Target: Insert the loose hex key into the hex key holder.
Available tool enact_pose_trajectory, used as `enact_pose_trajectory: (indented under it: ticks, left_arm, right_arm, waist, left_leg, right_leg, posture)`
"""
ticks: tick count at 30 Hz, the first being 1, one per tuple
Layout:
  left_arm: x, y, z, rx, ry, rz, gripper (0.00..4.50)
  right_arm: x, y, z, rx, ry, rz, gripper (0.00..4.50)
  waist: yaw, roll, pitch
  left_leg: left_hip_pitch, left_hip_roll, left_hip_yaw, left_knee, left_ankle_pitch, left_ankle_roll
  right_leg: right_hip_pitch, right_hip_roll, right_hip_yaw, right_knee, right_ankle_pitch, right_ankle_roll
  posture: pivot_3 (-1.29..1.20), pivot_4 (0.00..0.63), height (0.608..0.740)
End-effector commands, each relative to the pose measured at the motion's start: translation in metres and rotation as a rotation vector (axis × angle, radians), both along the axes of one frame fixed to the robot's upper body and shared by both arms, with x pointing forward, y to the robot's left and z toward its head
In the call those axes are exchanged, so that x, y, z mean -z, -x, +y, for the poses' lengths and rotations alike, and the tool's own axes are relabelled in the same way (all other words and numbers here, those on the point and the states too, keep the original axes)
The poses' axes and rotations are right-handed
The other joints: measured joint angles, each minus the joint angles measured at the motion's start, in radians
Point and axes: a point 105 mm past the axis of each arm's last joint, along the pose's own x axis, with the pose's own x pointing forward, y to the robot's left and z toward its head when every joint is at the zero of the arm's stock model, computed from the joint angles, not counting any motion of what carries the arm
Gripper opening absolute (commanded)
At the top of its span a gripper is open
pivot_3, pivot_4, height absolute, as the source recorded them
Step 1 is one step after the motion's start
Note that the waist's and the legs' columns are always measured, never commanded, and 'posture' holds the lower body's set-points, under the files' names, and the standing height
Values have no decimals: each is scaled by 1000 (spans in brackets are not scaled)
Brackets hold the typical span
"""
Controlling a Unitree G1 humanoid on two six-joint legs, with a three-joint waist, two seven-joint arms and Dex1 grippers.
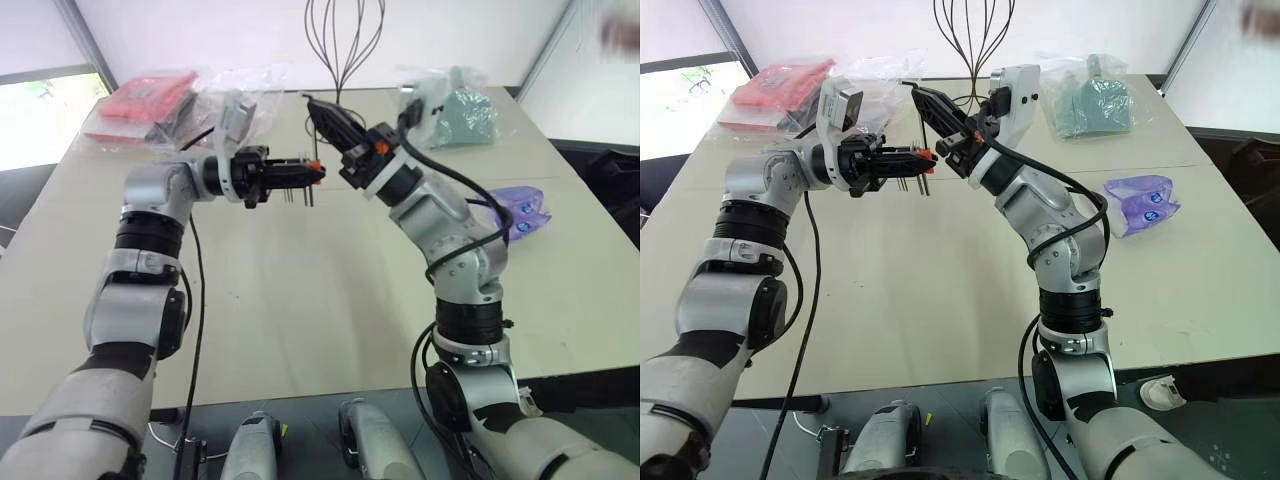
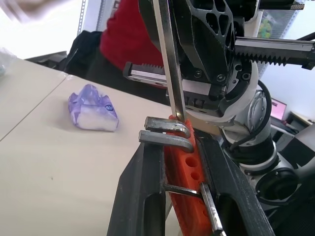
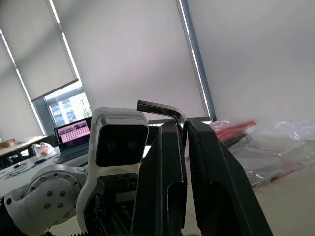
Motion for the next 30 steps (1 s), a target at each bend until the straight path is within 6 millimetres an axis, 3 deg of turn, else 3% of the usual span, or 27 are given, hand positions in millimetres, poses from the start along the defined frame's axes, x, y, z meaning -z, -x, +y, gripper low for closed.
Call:
enact_pose_trajectory:
  ticks: [1, 27, 30]
  left_arm:
    - [-22, 4, 2, 7, 55, -67, 237]
    - [-20, 3, 0, -19, 50, -82, 237]
    - [-20, 2, 1, -25, 49, -81, 237]
  right_arm:
    - [-6, 2, -4, 6, -13, -30, 30]
    - [11, 6, -2, -53, 101, -62, 30]
    - [11, 4, -5, -45, 98, -54, 970]
  waist:
    - [0, 0, 0]
    - [1, 0, 0]
    - [1, 0, 0]
  left_leg:
    - [0, 0, 0, 0, 0, 0]
    - [0, 0, 0, 1, 0, 0]
    - [0, 0, 0, 1, 0, 0]
  right_leg:
    - [0, 0, 0, 0, 0, 0]
    - [0, 0, 0, 1, 0, 0]
    - [0, 0, 0, 1, 0, 0]
  posture:
    - [0, 150, 740]
    - [0, 150, 740]
    - [0, 150, 740]
